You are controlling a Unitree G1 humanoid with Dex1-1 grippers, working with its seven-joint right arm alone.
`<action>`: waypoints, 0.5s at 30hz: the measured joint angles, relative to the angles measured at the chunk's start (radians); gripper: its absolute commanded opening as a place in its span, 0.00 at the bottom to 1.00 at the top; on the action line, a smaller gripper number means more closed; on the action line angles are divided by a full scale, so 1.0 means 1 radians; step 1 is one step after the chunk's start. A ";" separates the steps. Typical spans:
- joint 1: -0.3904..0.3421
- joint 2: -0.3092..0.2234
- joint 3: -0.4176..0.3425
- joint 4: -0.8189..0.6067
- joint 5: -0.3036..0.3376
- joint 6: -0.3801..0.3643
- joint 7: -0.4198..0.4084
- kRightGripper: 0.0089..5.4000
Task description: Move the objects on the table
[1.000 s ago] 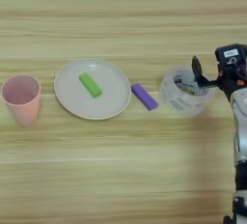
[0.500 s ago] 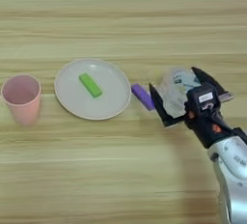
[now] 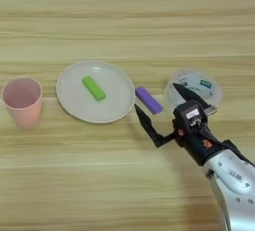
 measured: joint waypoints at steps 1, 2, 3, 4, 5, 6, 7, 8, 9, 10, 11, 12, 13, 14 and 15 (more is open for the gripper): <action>0.000 0.000 0.003 0.014 -0.002 0.000 0.000 1.00; -0.001 0.000 0.006 0.027 -0.006 0.000 0.000 1.00; -0.003 0.001 0.012 0.038 -0.008 0.000 0.000 1.00; -0.007 0.001 0.014 0.047 -0.009 0.001 0.000 1.00; -0.012 0.002 0.017 0.059 -0.010 0.001 0.000 1.00; -0.020 0.003 0.021 0.072 -0.012 0.003 0.000 1.00; -0.028 0.004 0.025 0.086 -0.013 0.004 -0.001 1.00; -0.039 0.006 0.031 0.110 -0.015 0.006 -0.002 1.00; -0.044 0.007 0.033 0.123 -0.015 0.008 -0.002 1.00; -0.051 0.008 0.033 0.141 -0.015 0.016 -0.003 1.00; -0.056 0.008 0.034 0.152 -0.015 0.021 -0.003 1.00; -0.065 0.008 0.034 0.165 -0.015 0.028 -0.004 1.00; -0.073 0.008 0.035 0.175 -0.015 0.034 -0.004 1.00; -0.081 0.008 0.036 0.185 -0.016 0.042 -0.005 1.00; -0.086 0.008 0.037 0.196 -0.017 0.044 -0.006 1.00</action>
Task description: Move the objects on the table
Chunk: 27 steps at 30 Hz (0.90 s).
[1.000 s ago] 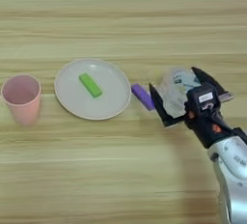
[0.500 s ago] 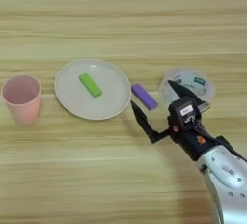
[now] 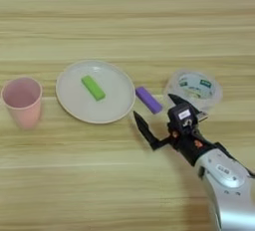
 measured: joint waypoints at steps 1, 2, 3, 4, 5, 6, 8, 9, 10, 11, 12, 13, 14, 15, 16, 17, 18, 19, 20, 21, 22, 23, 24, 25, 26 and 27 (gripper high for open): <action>-0.004 0.000 0.000 0.009 -0.001 0.001 0.000 1.00; -0.009 0.000 0.000 0.018 -0.002 0.001 -0.001 1.00; -0.011 0.000 0.000 0.021 -0.004 0.001 -0.002 1.00; -0.017 0.000 0.000 0.031 -0.005 0.001 -0.002 1.00; -0.020 0.000 0.000 0.036 -0.006 0.001 -0.003 1.00; -0.023 0.000 0.000 0.041 -0.006 0.002 -0.003 1.00; -0.028 0.000 0.000 0.050 -0.005 0.005 -0.002 1.00; -0.029 0.001 0.000 0.056 -0.005 0.011 -0.001 1.00; -0.029 0.001 0.000 0.057 -0.005 0.014 -0.001 1.00; -0.030 0.002 0.000 0.060 -0.005 0.017 -0.001 1.00; -0.032 0.003 0.001 0.064 -0.006 0.017 -0.001 1.00; -0.036 0.003 0.003 0.070 -0.009 0.017 -0.001 1.00; -0.042 0.003 0.007 0.078 -0.013 0.017 -0.002 1.00; -0.049 0.004 0.010 0.086 -0.017 0.017 -0.003 1.00; -0.052 0.004 0.014 0.092 -0.019 0.017 -0.004 1.00; -0.056 0.005 0.017 0.102 -0.020 0.018 -0.004 1.00; -0.059 0.006 0.018 0.109 -0.022 0.018 -0.006 1.00; -0.063 0.007 0.018 0.119 -0.027 0.018 -0.009 1.00; -0.071 0.008 0.018 0.133 -0.030 0.019 -0.018 1.00; -0.075 0.009 0.018 0.143 -0.034 0.019 -0.024 1.00; -0.077 0.009 0.018 0.148 -0.036 0.020 -0.025 1.00; -0.083 0.011 0.018 0.162 -0.038 0.020 -0.031 1.00; -0.090 0.012 0.018 0.171 -0.039 0.020 -0.037 1.00; -0.093 0.012 0.018 0.175 -0.040 0.020 -0.041 1.00; -0.097 0.013 0.018 0.180 -0.040 0.021 -0.044 1.00; -0.101 0.013 0.018 0.184 -0.041 0.021 -0.045 1.00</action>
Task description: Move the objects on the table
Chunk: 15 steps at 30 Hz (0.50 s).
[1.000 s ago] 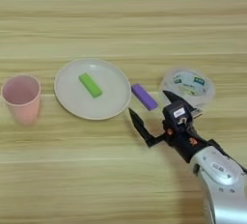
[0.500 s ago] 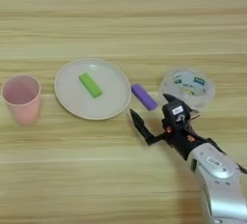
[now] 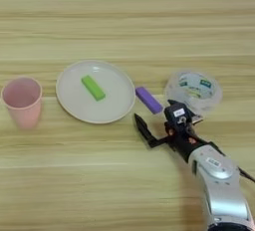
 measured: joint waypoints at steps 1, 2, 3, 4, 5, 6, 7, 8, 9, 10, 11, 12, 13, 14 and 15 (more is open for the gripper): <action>-0.004 0.000 0.000 0.005 0.000 0.000 -0.001 1.00; -0.007 0.000 0.000 0.008 0.000 0.000 -0.001 1.00; -0.007 0.001 0.000 0.010 -0.001 0.000 -0.001 1.00; -0.008 0.001 0.000 0.014 -0.001 0.000 -0.001 1.00; -0.010 0.002 0.000 0.023 -0.001 0.000 -0.002 1.00; -0.010 0.002 0.000 0.031 -0.002 0.000 -0.003 1.00; -0.010 0.003 0.000 0.035 -0.003 0.000 -0.004 1.00; -0.012 0.004 0.000 0.038 -0.004 0.000 -0.005 1.00; -0.015 0.005 0.001 0.040 -0.006 0.000 -0.005 1.00; -0.019 0.005 0.001 0.044 -0.007 0.000 -0.005 1.00; -0.023 0.005 0.001 0.047 -0.007 0.000 -0.004 1.00; -0.030 0.006 0.002 0.051 -0.007 0.000 -0.003 1.00; -0.035 0.006 0.002 0.055 -0.007 0.000 -0.001 1.00; -0.038 0.007 0.003 0.061 -0.007 0.000 0.000 1.00; -0.041 0.008 0.004 0.070 -0.006 0.000 0.001 1.00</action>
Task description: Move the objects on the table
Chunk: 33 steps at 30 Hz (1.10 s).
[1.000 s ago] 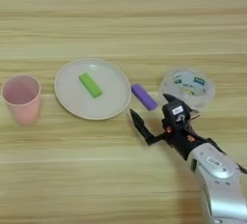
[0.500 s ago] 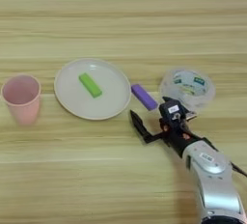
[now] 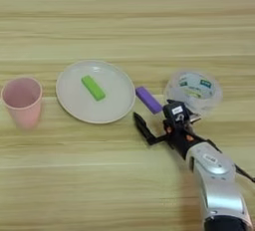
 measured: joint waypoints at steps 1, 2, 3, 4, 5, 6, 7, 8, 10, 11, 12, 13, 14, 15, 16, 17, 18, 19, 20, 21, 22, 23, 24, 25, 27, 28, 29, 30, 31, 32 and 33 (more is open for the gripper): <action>-0.007 0.001 0.000 0.009 0.000 0.000 0.000 1.00; -0.013 0.001 0.000 0.017 0.000 -0.001 0.000 1.00; -0.017 0.002 0.000 0.021 0.000 -0.001 0.001 1.00; -0.024 0.003 0.000 0.032 0.002 -0.001 0.001 1.00; -0.032 0.004 0.000 0.042 0.007 -0.002 0.001 1.00; -0.036 0.004 -0.001 0.048 0.009 -0.002 0.001 1.00; -0.041 0.004 -0.001 0.056 0.011 -0.003 0.001 1.00; -0.043 0.005 -0.001 0.060 0.012 -0.003 0.001 1.00; -0.051 0.005 -0.002 0.073 0.014 -0.009 0.001 1.00; -0.055 0.005 -0.002 0.079 0.014 -0.009 0.000 1.00; -0.062 0.005 -0.002 0.086 0.014 -0.010 0.000 1.00; -0.065 0.005 -0.001 0.090 0.014 -0.012 0.000 1.00; -0.068 0.006 -0.001 0.096 0.013 -0.016 0.000 1.00; -0.070 0.006 -0.001 0.101 0.014 -0.019 0.000 1.00; -0.075 0.006 0.000 0.107 0.013 -0.021 0.000 1.00; -0.080 0.006 0.000 0.114 0.014 -0.022 0.000 1.00; -0.083 0.006 0.000 0.118 0.014 -0.022 -0.001 1.00; -0.085 0.006 0.000 0.122 0.014 -0.024 0.000 1.00; -0.087 0.007 0.000 0.125 0.015 -0.025 0.000 1.00; -0.089 0.007 0.000 0.128 0.015 -0.025 0.000 1.00; -0.095 0.008 0.000 0.136 0.016 -0.023 0.000 1.00; -0.100 0.008 0.000 0.140 0.016 -0.022 0.000 1.00; -0.105 0.010 0.000 0.146 0.016 -0.021 0.000 1.00; -0.108 0.011 0.000 0.151 0.017 -0.020 0.000 1.00; -0.112 0.012 0.000 0.157 0.017 -0.020 0.000 1.00; -0.113 0.013 -0.001 0.157 0.017 -0.019 0.000 0.97; -0.113 0.013 -0.001 0.158 0.017 -0.019 0.000 0.95; -0.114 0.013 0.000 0.158 0.018 -0.017 0.001 0.93; -0.115 0.015 0.000 0.158 0.018 -0.016 0.001 0.91; -0.115 0.017 0.000 0.158 0.018 -0.016 0.001 0.89; -0.115 0.018 0.000 0.158 0.021 -0.015 0.002 0.87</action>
